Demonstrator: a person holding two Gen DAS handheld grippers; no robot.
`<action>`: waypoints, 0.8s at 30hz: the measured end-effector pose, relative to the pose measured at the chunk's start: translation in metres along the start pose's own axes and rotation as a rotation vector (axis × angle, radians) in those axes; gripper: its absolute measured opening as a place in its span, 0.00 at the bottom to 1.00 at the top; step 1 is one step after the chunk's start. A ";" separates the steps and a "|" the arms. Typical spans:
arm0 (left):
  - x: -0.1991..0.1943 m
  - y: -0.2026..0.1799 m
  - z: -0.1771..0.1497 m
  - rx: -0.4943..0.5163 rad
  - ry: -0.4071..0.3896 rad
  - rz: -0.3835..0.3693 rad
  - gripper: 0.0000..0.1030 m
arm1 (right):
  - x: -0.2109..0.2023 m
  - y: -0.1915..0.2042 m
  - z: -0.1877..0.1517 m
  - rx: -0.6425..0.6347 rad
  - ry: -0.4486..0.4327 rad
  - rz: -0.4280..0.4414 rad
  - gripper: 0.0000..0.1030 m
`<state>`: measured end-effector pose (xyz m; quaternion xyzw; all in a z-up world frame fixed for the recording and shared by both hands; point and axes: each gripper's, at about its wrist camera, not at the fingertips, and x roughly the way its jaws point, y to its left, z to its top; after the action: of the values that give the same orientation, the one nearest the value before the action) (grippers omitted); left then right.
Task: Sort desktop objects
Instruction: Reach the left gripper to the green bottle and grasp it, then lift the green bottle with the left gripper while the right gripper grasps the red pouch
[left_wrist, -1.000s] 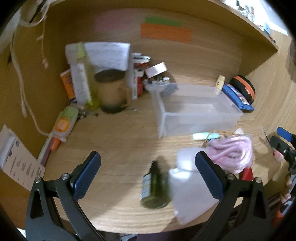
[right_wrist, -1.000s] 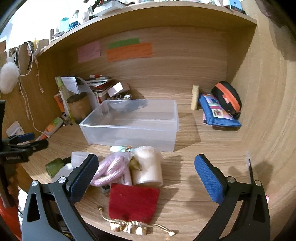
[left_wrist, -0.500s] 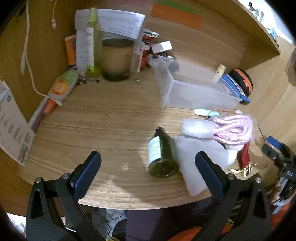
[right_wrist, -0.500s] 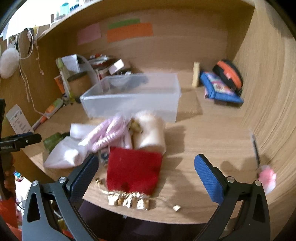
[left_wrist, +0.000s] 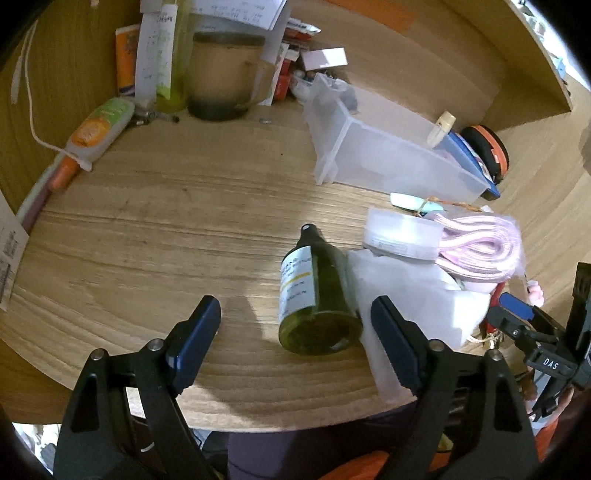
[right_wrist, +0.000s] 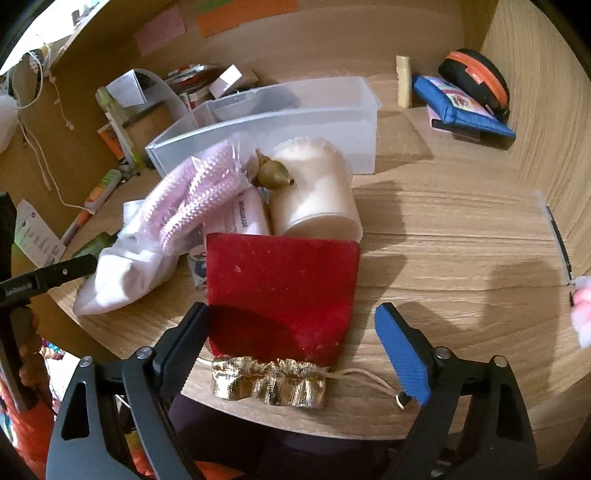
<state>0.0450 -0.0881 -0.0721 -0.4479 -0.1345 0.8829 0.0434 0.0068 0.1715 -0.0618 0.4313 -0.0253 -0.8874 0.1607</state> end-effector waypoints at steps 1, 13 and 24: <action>0.002 0.000 0.001 -0.005 -0.001 0.003 0.81 | 0.003 0.000 0.000 0.001 0.006 0.000 0.77; 0.014 -0.005 0.010 -0.015 0.002 -0.029 0.56 | 0.004 0.003 0.002 -0.017 -0.007 -0.039 0.48; 0.006 -0.024 0.012 0.087 -0.055 0.049 0.40 | -0.007 -0.002 0.002 -0.005 -0.050 -0.053 0.10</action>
<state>0.0306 -0.0662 -0.0629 -0.4245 -0.0860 0.9006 0.0373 0.0090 0.1758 -0.0560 0.4089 -0.0157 -0.9020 0.1377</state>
